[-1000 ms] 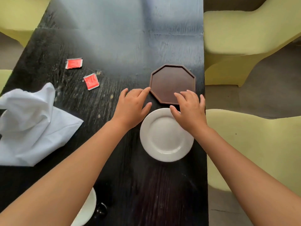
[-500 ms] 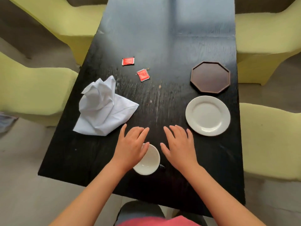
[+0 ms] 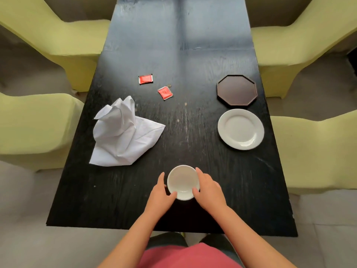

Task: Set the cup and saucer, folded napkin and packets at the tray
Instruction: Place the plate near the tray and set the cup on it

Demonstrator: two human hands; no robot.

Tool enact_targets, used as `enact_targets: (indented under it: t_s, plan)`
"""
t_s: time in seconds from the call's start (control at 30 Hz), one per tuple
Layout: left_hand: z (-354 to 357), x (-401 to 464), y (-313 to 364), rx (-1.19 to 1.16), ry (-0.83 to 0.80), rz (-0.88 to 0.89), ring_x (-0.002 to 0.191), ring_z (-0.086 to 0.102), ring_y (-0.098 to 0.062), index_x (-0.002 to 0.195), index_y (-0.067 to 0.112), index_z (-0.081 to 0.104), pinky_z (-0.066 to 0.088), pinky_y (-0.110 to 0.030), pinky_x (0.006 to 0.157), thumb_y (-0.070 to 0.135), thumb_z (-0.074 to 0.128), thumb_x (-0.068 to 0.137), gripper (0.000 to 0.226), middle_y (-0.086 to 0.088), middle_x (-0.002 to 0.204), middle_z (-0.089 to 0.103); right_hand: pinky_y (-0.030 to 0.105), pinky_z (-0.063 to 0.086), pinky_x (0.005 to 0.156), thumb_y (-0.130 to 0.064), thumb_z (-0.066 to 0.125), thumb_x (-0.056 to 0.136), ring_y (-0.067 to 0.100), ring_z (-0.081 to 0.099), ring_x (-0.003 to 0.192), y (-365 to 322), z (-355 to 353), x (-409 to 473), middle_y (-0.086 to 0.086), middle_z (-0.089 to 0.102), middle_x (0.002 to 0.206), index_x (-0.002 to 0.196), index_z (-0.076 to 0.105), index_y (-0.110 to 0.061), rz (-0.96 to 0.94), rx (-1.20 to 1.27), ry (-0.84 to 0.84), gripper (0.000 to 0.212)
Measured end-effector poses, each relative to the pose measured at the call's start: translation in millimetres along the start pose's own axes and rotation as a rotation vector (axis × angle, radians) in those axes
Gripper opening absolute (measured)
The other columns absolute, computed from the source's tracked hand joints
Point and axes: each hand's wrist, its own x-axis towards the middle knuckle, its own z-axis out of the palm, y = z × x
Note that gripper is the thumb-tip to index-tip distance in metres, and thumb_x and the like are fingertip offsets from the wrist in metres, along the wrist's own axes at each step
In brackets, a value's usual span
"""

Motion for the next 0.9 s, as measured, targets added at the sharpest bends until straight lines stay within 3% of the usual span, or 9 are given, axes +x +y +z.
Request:
enact_targets:
  t_s: [0.13,0.23,0.33,0.47,0.6,0.7,0.8,0.9]
  plan:
    - [1.7,0.1,-1.5,-0.421,-0.141,-0.131,0.088,0.069,-0.014,0.138,0.027,0.032,0.055,-0.028,0.071,0.010,0.053,0.087,0.058,-0.003,0.109,0.062,0.037,0.044,0.093,-0.016,0.049,0.090,0.025,0.055,0.110,-3.6,5.0,-1.2,0.005,0.052,0.128,0.145,0.020,-0.025,0.071,0.080,0.016,0.063]
    - [3.7,1.3,-1.9,-0.497,-0.113,-0.154,0.083,0.071,-0.015,0.131,0.025,0.038,0.055,-0.024,0.064,0.006,0.053,0.087,0.051,-0.005,0.103,0.064,0.036,0.047,0.091,-0.011,0.048,0.089,0.021,0.054,0.110,-1.2,4.5,-0.8,0.002,0.056,0.126,0.139,0.034,-0.027,0.095,0.230,0.037,0.055]
    - [4.1,0.7,0.3,-0.575,-0.083,-0.166,0.078,0.072,-0.014,0.123,0.027,0.041,0.055,-0.023,0.063,0.008,0.055,0.087,0.043,-0.004,0.097,0.067,0.027,0.046,0.079,-0.008,0.052,0.086,0.012,0.055,0.099,3.8,-0.7,-0.1,-0.002,0.062,0.118,0.130,0.046,-0.031,0.105,0.382,0.055,0.049]
    - [6.8,-1.9,13.2,-0.746,-0.025,-0.150,0.087,0.069,-0.013,0.117,0.028,0.049,0.053,-0.023,0.065,0.013,0.062,0.084,0.038,-0.001,0.098,0.070,0.031,0.054,0.075,-0.009,0.055,0.082,0.014,0.065,0.086,12.5,-13.8,4.5,-0.003,0.066,0.106,0.125,0.051,-0.033,0.167,0.556,0.077,0.049]
    - [9.9,0.8,41.2,-0.880,-0.081,-0.048,0.105,0.063,-0.014,0.121,0.037,0.053,0.055,-0.028,0.071,0.016,0.064,0.085,0.044,0.001,0.114,0.065,0.019,0.051,0.061,-0.008,0.059,0.080,0.006,0.069,0.064,20.0,-34.0,8.2,-0.007,0.070,0.093,0.119,0.053,-0.032,0.204,0.750,0.168,0.046]
    - [15.8,7.2,65.8,-0.961,-0.165,0.015,0.112,0.061,-0.020,0.127,0.044,0.048,0.057,-0.036,0.077,0.015,0.064,0.085,0.053,-0.003,0.118,0.065,0.025,0.055,0.066,-0.007,0.060,0.080,0.005,0.070,0.064,24.8,-48.3,9.3,-0.007,0.070,0.089,0.116,0.052,-0.033,0.227,0.897,0.241,0.046]
    - [24.8,17.1,88.2,-0.946,-0.149,0.090,0.107,0.065,-0.019,0.130,0.045,0.043,0.057,-0.036,0.078,0.016,0.061,0.088,0.054,-0.005,0.115,0.068,0.020,0.049,0.062,-0.009,0.063,0.079,0.001,0.068,0.066,32.2,-63.1,9.8,-0.008,0.068,0.092,0.111,0.050,-0.038,0.215,0.981,0.313,0.044]
    - [32.1,27.4,109.4,-0.911,-0.116,0.142,0.106,0.065,-0.020,0.126,0.045,0.043,0.056,-0.038,0.082,0.022,0.060,0.089,0.047,-0.004,0.113,0.069,0.021,0.055,0.061,-0.012,0.067,0.078,0.004,0.069,0.074,43.5,-83.0,14.9,-0.008,0.064,0.099,0.103,0.049,-0.047,0.155,1.073,0.335,0.046]
